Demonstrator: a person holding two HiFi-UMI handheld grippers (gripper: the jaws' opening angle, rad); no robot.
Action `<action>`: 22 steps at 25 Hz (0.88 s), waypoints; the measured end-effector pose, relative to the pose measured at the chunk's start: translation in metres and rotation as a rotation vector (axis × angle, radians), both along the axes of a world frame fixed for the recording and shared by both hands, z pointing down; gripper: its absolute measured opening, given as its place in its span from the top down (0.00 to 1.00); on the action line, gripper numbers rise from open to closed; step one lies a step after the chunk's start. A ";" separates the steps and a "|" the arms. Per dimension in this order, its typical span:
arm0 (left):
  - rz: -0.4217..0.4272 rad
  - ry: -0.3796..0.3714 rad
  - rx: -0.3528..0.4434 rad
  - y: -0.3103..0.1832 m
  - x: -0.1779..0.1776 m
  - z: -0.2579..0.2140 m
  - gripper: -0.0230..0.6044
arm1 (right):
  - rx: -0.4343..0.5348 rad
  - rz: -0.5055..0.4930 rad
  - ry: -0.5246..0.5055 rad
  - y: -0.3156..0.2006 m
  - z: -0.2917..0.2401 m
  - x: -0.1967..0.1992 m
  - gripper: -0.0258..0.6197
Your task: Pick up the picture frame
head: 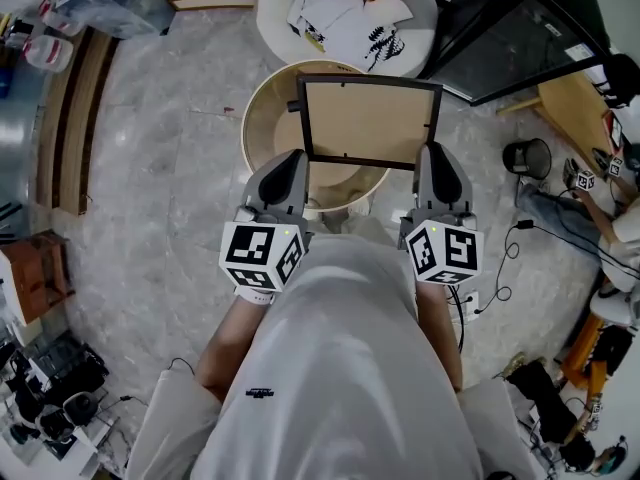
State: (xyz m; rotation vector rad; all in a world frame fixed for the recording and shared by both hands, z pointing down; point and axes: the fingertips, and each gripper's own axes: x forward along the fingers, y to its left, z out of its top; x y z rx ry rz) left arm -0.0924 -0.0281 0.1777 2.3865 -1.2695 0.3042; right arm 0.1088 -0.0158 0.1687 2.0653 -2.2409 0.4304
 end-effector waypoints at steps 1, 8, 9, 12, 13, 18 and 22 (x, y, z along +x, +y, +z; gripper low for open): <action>0.001 0.000 -0.002 0.001 -0.001 0.001 0.96 | 0.000 0.000 0.001 0.002 0.000 -0.001 0.90; 0.001 0.008 0.004 0.010 0.000 0.001 0.96 | -0.003 0.002 0.015 0.011 0.001 -0.003 0.90; 0.002 0.008 0.004 0.012 0.000 0.001 0.96 | -0.002 0.003 0.014 0.013 0.001 -0.003 0.90; 0.004 0.007 0.002 0.014 0.000 0.001 0.96 | -0.002 0.003 0.009 0.015 0.001 -0.004 0.90; 0.004 0.005 0.002 0.014 0.000 0.001 0.96 | -0.003 0.004 0.008 0.015 0.001 -0.004 0.90; 0.007 0.002 -0.005 0.015 0.001 0.003 0.96 | -0.013 0.009 0.002 0.016 0.004 -0.001 0.90; 0.007 0.001 -0.015 0.016 0.004 0.006 0.96 | -0.023 0.012 -0.003 0.018 0.008 0.002 0.90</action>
